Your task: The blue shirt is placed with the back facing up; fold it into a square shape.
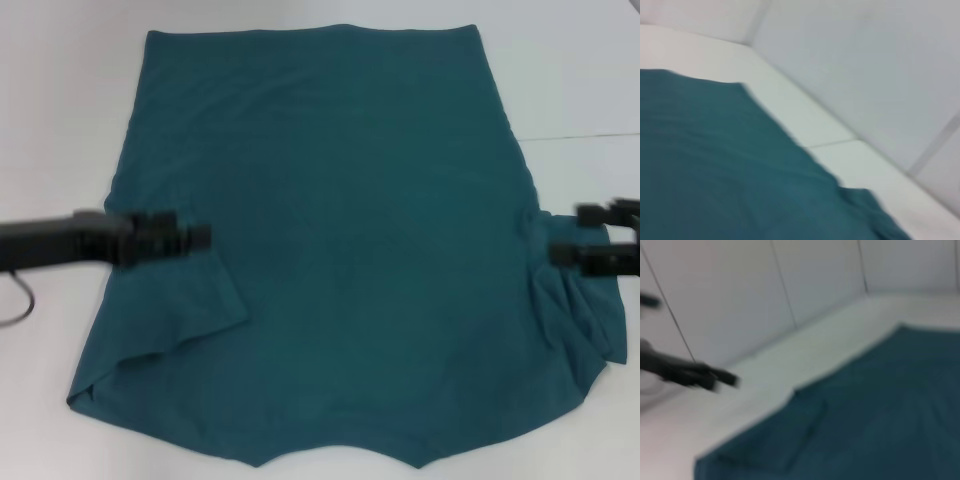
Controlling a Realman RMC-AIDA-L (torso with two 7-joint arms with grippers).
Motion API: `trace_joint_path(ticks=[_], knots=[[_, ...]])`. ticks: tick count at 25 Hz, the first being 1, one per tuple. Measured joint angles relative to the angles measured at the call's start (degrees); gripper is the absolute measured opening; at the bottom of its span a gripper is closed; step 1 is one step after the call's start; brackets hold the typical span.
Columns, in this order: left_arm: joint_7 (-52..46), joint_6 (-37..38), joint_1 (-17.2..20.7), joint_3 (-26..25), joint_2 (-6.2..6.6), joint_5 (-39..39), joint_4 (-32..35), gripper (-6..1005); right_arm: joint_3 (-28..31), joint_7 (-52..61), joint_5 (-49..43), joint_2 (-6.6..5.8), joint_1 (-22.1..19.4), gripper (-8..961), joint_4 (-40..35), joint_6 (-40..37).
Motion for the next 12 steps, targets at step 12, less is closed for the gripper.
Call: trace_joint_path(ticks=[12], knots=[[6.7, 15.6, 1.2, -1.7, 1.35, 1.7, -1.9, 767, -0.3, 16.4, -32.3, -1.19, 3.8, 914, -20.9, -10.8]])
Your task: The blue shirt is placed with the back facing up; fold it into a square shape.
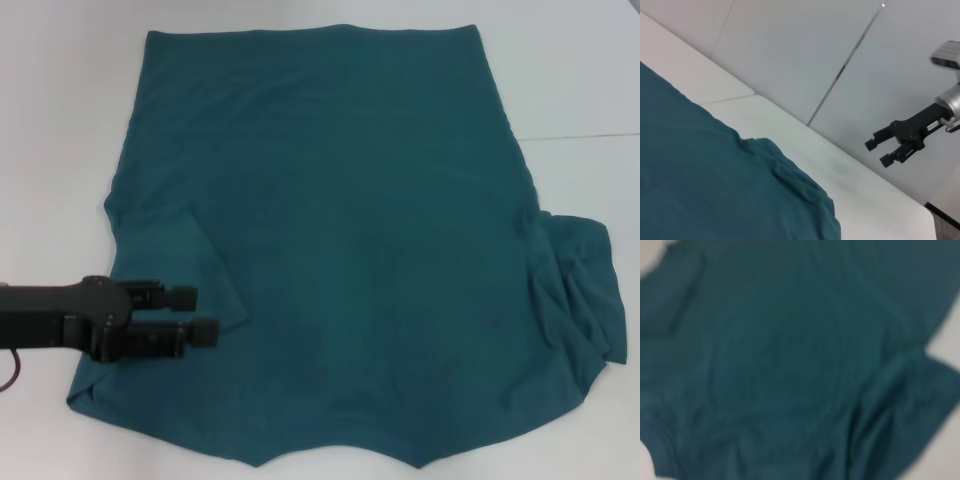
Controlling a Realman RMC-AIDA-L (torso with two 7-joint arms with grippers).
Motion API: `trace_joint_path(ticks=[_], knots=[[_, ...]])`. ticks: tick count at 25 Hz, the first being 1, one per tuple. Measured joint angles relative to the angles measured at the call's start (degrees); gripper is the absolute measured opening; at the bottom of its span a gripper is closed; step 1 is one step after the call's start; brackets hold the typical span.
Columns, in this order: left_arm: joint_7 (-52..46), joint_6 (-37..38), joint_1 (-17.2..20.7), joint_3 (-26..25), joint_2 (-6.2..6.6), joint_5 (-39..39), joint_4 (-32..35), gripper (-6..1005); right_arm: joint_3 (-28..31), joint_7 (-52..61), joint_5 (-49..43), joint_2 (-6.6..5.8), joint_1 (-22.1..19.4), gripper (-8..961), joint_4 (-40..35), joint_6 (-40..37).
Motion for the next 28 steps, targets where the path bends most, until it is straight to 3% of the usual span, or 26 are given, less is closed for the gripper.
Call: trace_joint_path(ticks=[6, 12, 18, 23, 28], knots=[[0.1, 0.0, 0.1, 0.1, -0.14, 0.9, -0.1, 766, -2.2, 3.6, -11.7, 1.43, 1.7, 914, 1.4, 2.1], [0.6, -1.2, 0.2, 0.3, -0.27, 1.0, -0.3, 766, -5.3, 7.8, -12.5, 2.12, 1.7, 910, 6.1, 9.0], [0.6, -2.0, 0.1, 0.4, -0.26, 1.0, -0.9, 766, -12.2, 11.6, -12.9, 2.62, 2.3, 906, 11.8, 15.4], [0.7, -2.7, 0.3, 0.3, -0.29, 1.0, -1.1, 767, -15.9, 14.4, -14.4, 2.55, 3.5, 844, 15.9, 19.0], [0.7, -3.7, 0.5, 0.3, -0.35, 1.7, -1.6, 768, -19.9, 17.9, -14.4, 2.27, 3.2, 668, 16.4, 20.9]])
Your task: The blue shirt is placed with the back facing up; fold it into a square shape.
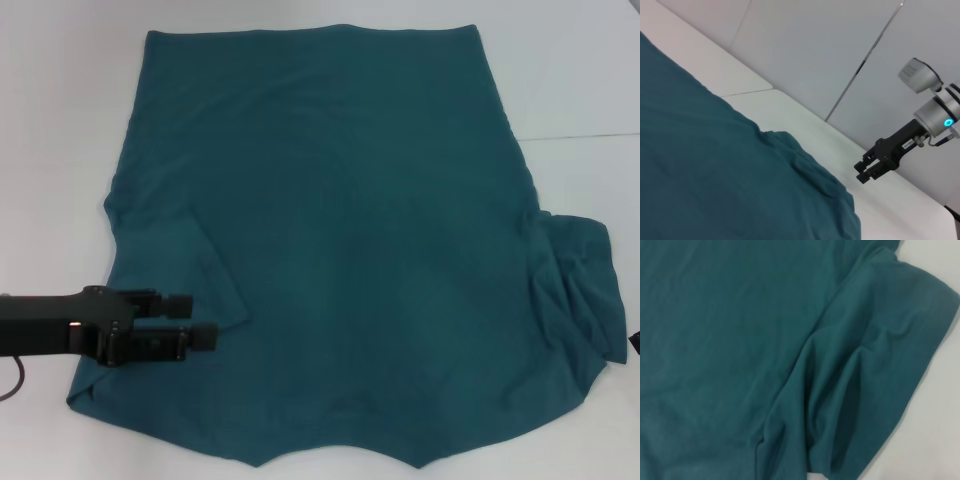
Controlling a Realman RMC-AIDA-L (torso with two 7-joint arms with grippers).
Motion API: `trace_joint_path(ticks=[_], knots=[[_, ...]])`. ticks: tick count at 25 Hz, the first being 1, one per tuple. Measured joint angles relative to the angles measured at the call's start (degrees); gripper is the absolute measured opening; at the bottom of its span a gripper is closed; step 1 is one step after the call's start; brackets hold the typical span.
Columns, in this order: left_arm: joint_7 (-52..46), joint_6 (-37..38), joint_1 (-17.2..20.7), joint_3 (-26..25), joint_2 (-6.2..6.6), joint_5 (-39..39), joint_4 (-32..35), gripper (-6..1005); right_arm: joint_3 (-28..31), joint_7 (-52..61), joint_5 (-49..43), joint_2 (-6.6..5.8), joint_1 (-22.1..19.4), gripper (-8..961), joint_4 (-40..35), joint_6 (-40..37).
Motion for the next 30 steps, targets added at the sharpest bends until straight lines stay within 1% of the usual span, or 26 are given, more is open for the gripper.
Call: trace_joint_path(ticks=[6, 8, 12, 17, 21, 27, 30], knots=[[0.1, -0.7, -0.1, 0.0, -0.09, 0.5, -0.1, 769, -2.2, 0.4, 0.0, 0.24, 0.3, 497, 1.3, 0.4], [0.1, -0.8, -0.1, 0.0, -0.09, 0.5, -0.2, 769, -3.3, 0.9, -0.1, 0.2, 0.4, 499, 2.1, 0.6], [0.1, -1.0, 0.0, 0.0, -0.09, 0.6, -0.4, 768, -4.9, 1.9, -0.1, -0.3, 0.5, 503, 3.5, 1.9], [0.1, -1.1, 0.0, 0.0, -0.08, 0.6, -0.8, 767, -5.8, 2.6, -0.2, -0.42, 0.7, 502, 4.6, 2.8], [0.1, -1.1, -0.1, 0.0, -0.08, 0.6, -0.8, 766, -8.5, 4.1, -0.2, -0.85, 0.7, 501, 5.9, 4.0], [0.1, -1.1, -0.2, 0.0, -0.08, 0.6, -1.1, 768, -8.9, 4.3, -0.2, -0.74, 1.2, 499, 7.6, 5.2], [0.1, -1.2, -0.2, 0.0, -0.08, 0.6, -1.3, 769, -9.1, 4.7, -0.2, -0.91, 1.6, 498, 8.9, 6.1]])
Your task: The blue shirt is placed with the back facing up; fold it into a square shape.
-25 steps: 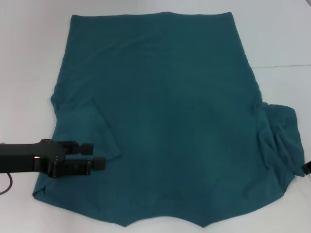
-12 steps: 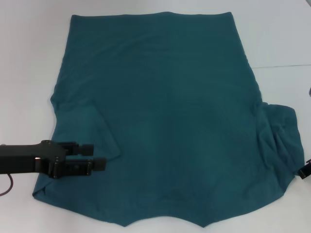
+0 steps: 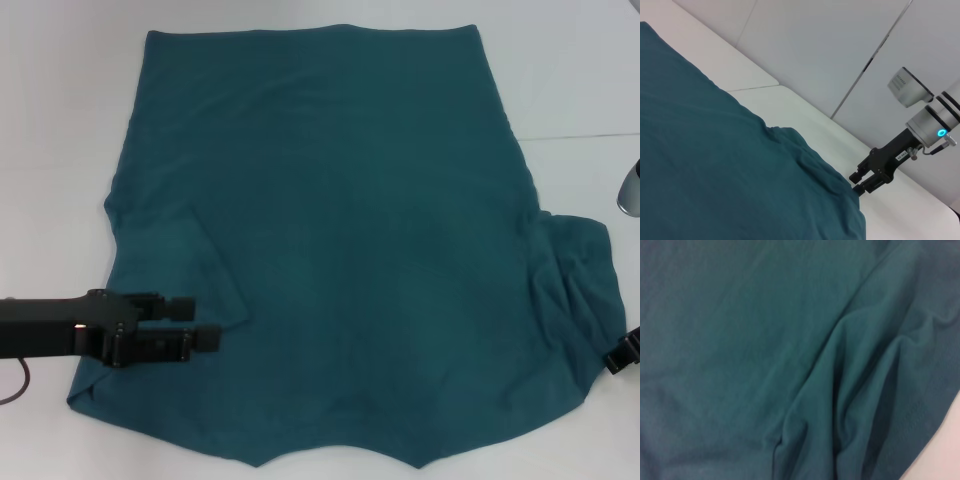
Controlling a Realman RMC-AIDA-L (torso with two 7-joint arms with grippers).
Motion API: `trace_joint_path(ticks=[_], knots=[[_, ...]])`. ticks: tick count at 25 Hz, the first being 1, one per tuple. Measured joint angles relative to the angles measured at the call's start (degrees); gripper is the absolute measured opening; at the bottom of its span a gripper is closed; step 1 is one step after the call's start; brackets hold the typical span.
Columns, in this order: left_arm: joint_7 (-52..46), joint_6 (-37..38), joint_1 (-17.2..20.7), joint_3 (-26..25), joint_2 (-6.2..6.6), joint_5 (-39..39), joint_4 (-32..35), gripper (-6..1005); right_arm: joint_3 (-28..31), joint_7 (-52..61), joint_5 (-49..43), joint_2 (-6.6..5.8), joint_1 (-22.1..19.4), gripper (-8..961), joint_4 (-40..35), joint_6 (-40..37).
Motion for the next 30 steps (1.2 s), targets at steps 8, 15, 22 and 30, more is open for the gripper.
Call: trace_joint_path(ticks=[8, 15, 22, 30], knots=[[0.0, -0.1, -0.1, 0.0, 0.0, 0.0, -0.2, 766, -0.5, 0.2, 0.0, -0.12, 0.3, 483, 0.7, 1.1], [0.0, -0.2, -0.1, 0.0, 0.0, 0.0, -0.2, 767, -0.5, 0.4, 0.0, -0.13, 0.4, 459, 2.1, 2.0], [0.0, -0.4, -0.1, 0.0, 0.0, 0.0, -0.3, 768, -0.5, 0.4, 0.0, -0.08, 0.5, 448, 2.6, 2.7], [0.0, -0.4, -0.1, 0.0, -0.07, 0.0, -0.3, 767, -0.4, -0.1, 0.1, 0.11, 0.8, 417, 4.1, 3.4]])
